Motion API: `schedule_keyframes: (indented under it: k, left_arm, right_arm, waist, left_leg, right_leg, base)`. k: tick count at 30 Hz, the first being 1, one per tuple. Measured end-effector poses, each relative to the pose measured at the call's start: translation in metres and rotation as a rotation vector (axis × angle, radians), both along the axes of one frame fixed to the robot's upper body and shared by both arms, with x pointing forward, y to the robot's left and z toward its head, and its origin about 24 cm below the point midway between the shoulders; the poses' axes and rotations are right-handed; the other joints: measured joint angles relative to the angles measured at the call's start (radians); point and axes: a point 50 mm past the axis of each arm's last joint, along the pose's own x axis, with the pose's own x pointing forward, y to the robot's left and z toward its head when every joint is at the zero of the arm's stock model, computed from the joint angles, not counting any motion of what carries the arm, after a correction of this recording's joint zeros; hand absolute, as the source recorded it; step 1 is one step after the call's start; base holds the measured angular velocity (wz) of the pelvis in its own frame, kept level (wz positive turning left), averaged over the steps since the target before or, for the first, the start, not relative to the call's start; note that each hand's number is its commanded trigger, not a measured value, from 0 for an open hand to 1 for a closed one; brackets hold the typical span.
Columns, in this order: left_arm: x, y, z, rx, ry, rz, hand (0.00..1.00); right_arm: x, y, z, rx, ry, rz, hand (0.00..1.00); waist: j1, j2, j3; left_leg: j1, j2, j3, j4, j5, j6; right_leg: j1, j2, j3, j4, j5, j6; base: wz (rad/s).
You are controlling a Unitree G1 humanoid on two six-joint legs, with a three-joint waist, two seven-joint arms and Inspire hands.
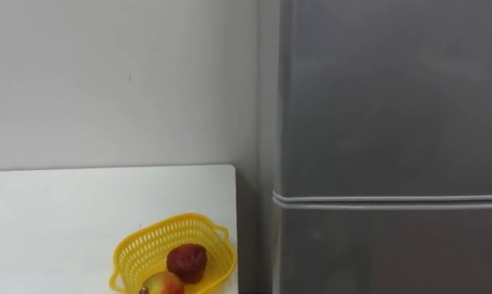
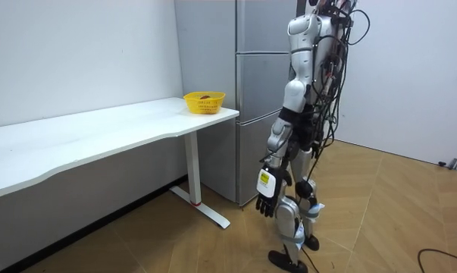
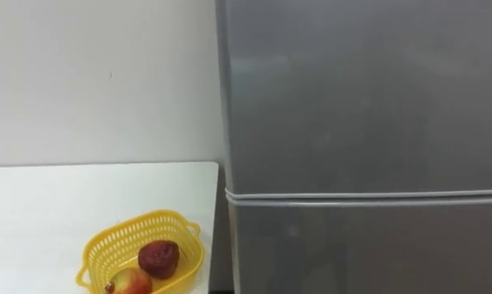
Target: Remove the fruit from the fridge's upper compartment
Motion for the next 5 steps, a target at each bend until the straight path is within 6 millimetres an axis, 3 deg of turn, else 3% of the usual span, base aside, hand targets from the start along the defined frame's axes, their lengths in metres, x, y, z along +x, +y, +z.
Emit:
schedule_keyframes:
  k: [5]
  left_arm:
    - [0.0043, -0.0002, 0.0002, -0.004, -0.003, -0.023, 0.00]
  right_arm:
    - [0.0004, 0.0001, 0.0000, 0.000, 0.010, 0.042, 0.00]
  waist:
    - [-0.003, -0.002, -0.0003]
  left_leg:
    - [0.001, -0.001, -0.001, 0.000, 0.000, 0.000]
  right_leg:
    - [-0.001, -0.001, 0.002, 0.000, 0.000, 0.000]
  base:
    - [0.00]
